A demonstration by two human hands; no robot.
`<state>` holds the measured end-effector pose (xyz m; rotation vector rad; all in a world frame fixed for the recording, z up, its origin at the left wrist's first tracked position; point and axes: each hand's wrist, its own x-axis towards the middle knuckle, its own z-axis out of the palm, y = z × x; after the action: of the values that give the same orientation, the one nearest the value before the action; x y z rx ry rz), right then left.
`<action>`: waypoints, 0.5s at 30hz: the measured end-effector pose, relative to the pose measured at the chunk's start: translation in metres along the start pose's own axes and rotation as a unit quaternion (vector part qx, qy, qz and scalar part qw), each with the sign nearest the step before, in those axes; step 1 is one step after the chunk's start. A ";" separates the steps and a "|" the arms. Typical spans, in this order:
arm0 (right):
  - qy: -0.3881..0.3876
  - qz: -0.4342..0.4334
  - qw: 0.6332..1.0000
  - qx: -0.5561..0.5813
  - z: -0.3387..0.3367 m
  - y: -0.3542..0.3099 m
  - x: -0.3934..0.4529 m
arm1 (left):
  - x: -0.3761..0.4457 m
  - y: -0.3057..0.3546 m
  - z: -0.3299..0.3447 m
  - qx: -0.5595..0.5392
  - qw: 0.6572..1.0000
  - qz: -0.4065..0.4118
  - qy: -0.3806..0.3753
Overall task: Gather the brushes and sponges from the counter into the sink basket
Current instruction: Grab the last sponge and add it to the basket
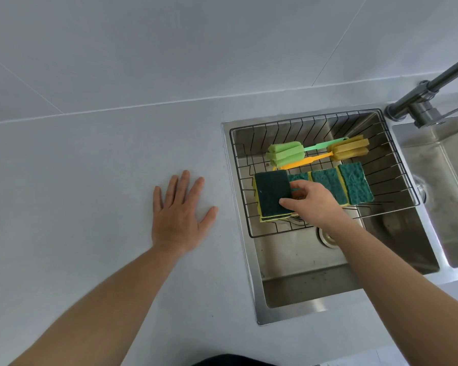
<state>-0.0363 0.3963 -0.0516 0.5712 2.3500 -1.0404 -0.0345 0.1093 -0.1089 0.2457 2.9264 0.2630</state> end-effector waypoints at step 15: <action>0.039 -0.045 0.998 -0.010 -0.011 -0.028 -0.024 | -0.004 0.000 -0.032 -0.009 0.999 -0.001 0.053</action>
<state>-0.0356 0.3836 -0.0154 0.5098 2.4720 -1.0502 -0.0374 0.1031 -0.0775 0.2323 3.0273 0.3113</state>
